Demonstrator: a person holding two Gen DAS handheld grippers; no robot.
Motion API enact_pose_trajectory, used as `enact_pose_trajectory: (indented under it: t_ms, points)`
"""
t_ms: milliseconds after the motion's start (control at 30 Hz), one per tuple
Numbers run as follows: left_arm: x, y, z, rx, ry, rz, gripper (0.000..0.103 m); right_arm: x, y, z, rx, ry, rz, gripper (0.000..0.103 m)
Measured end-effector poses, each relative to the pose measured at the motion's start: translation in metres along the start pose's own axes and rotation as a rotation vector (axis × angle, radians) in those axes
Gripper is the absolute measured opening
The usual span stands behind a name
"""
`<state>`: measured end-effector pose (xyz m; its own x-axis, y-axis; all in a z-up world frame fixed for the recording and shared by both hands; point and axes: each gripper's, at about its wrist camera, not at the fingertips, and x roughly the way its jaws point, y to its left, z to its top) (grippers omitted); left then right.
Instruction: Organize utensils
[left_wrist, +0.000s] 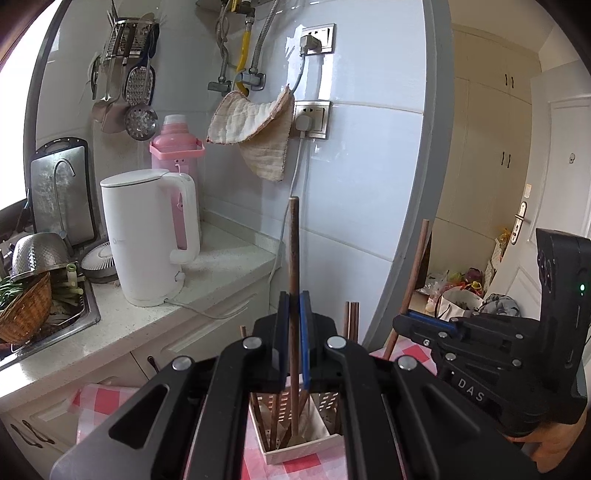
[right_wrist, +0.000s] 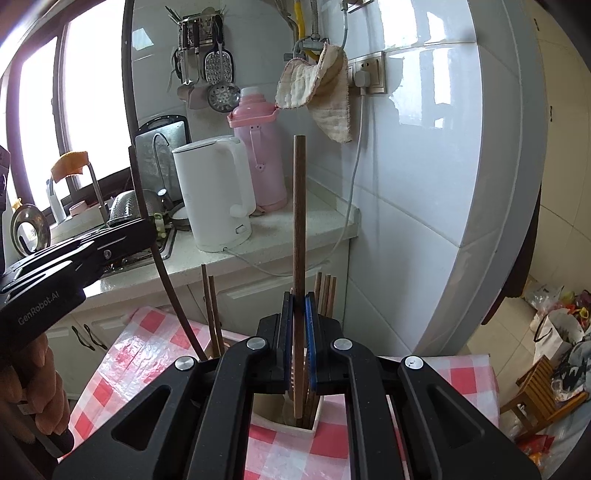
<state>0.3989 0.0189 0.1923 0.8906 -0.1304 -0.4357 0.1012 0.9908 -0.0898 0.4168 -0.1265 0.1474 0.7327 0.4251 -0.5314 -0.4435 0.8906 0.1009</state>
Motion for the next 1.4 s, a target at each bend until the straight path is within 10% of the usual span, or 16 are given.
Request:
enact_pose_trajectory:
  t_ms: [500,667,1067,1400]
  points:
    - [0.055,-0.011,-0.035,0.016,0.191,0.007,0.007,0.051,-0.005,-0.031,0.035,0.143,0.035,0.008]
    - [0.058,-0.009,-0.039,0.022,0.209,0.014,0.021,0.050,-0.004,-0.033,-0.007,0.141,-0.009,0.039]
    - [-0.018,0.004,-0.056,-0.009,0.141,0.009,0.048,-0.023,-0.016,-0.067,-0.001,0.011,-0.111,0.069]
    - [-0.088,0.004,-0.152,-0.037,0.078,-0.007,0.082,-0.076,-0.007,-0.175,0.052,-0.102,-0.093,0.076]
